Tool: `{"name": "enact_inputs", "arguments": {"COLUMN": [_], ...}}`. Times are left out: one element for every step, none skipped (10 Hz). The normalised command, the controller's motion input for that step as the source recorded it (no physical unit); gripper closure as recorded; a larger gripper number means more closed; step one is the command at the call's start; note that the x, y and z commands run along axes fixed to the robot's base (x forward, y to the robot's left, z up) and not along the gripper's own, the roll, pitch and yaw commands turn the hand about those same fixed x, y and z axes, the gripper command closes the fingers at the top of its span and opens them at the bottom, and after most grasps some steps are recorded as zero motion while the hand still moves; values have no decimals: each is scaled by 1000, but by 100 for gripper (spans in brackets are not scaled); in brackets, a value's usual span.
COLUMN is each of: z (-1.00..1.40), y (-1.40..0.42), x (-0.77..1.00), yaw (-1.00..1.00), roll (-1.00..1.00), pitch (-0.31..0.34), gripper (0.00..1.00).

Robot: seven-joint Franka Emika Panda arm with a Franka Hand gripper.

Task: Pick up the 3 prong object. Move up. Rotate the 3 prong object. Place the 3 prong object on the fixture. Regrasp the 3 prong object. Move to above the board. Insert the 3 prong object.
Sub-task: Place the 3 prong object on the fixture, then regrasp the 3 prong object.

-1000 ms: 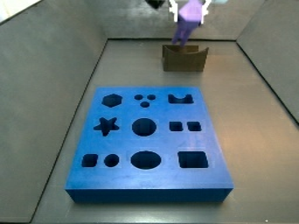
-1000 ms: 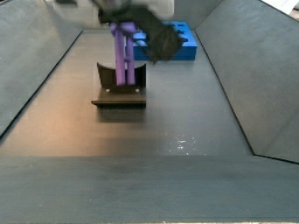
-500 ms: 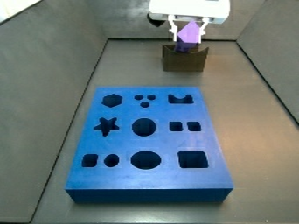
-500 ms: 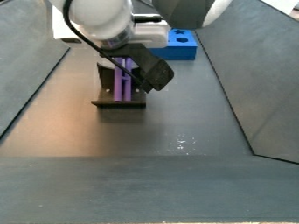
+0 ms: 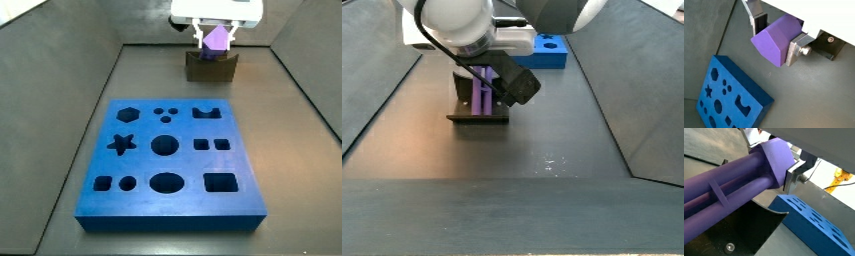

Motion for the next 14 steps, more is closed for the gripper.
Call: {"name": "enact_inputs", "arguments": {"z": [-226, 0, 1000, 1000, 1000, 1000, 1000, 918, 596, 465, 205, 710, 628, 550], "y": [112, 0, 0, 4, 8, 6, 9, 13, 11, 10, 13, -744, -703, -618], "x": [48, 0, 0, -2, -14, -24, -30, -32, -31, -31, -24, 143, 139, 96], "yaw": [21, 0, -20, -15, -1, 13, 18, 22, 24, 25, 20, 35, 34, 34], "roll": [-35, 0, -39, -30, -19, -1, 7, 8, 14, 15, 18, 1000, 1000, 1000], "pitch": [-103, 0, -18, -20, -15, -13, -6, 1, 17, 25, 38, 33, 34, 32], "gripper": [100, 0, 0, 0, 0, 0, 0, 0, 0, 0, 0, 0, 0, 0]}}
